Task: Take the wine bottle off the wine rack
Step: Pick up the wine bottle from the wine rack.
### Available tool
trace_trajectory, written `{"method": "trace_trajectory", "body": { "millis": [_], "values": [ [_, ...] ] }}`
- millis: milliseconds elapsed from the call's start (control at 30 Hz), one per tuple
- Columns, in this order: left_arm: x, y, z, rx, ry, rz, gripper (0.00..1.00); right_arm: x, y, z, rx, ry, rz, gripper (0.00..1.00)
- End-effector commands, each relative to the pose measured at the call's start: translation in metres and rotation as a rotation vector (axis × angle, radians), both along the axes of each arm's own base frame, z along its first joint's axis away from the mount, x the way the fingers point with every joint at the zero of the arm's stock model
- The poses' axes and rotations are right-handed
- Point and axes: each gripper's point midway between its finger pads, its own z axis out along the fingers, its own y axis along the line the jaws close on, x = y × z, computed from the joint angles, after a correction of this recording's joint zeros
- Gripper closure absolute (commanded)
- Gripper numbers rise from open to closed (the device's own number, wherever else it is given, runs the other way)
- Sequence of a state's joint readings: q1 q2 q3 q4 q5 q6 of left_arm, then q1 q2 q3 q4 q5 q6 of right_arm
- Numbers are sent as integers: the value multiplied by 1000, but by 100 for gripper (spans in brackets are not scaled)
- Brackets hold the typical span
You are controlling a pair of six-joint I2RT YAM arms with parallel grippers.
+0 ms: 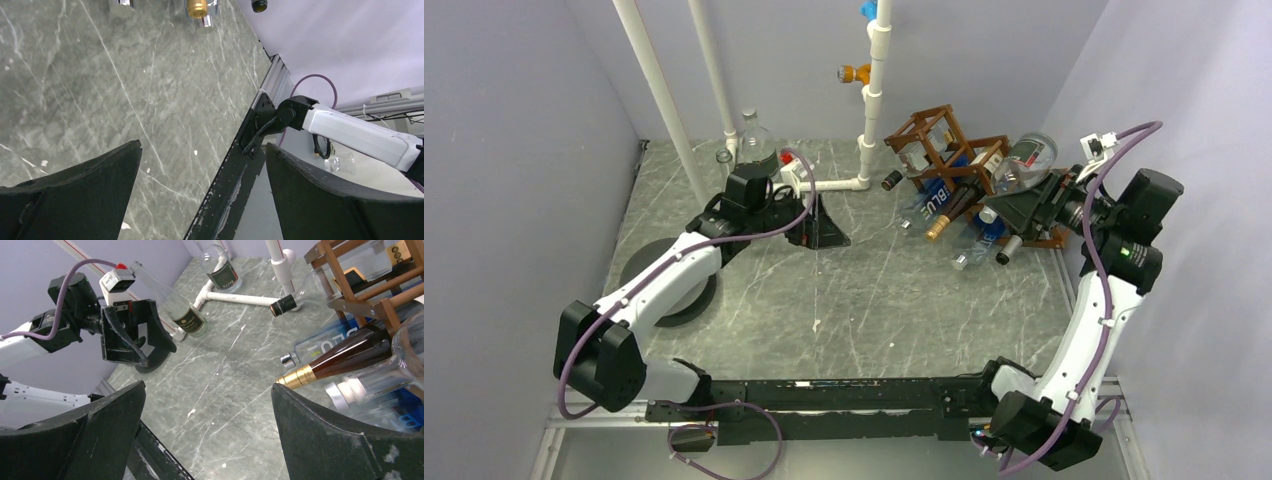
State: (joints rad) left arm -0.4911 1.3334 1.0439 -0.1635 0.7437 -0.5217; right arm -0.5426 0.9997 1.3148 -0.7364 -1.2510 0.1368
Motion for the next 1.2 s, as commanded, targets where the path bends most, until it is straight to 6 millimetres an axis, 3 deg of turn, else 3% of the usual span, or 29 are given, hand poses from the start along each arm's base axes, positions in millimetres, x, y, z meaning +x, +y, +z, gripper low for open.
{"method": "trace_trajectory", "body": {
  "millis": [0,333,433,533,733,1000,1167],
  "values": [
    [6,-3,12,31,-78,-25,0,-6,4,15,10,-11,15,0],
    [-4,12,-3,136,-149,-75,1,-5,-9,9,-36,61,-140,0],
    [-9,21,1,168,-188,-58,1,-4,-11,5,-2,93,-168,0],
    [-17,24,10,128,-230,-53,0,0,-27,1,-17,97,-238,0],
    [-19,30,2,143,-213,-14,0,11,-54,-32,-5,201,-327,0],
    [-19,34,5,148,-226,-1,1,13,-58,-65,50,300,-359,0],
    [-32,29,14,82,-258,-58,0,26,-66,-68,136,348,-424,0]
  ]
}}
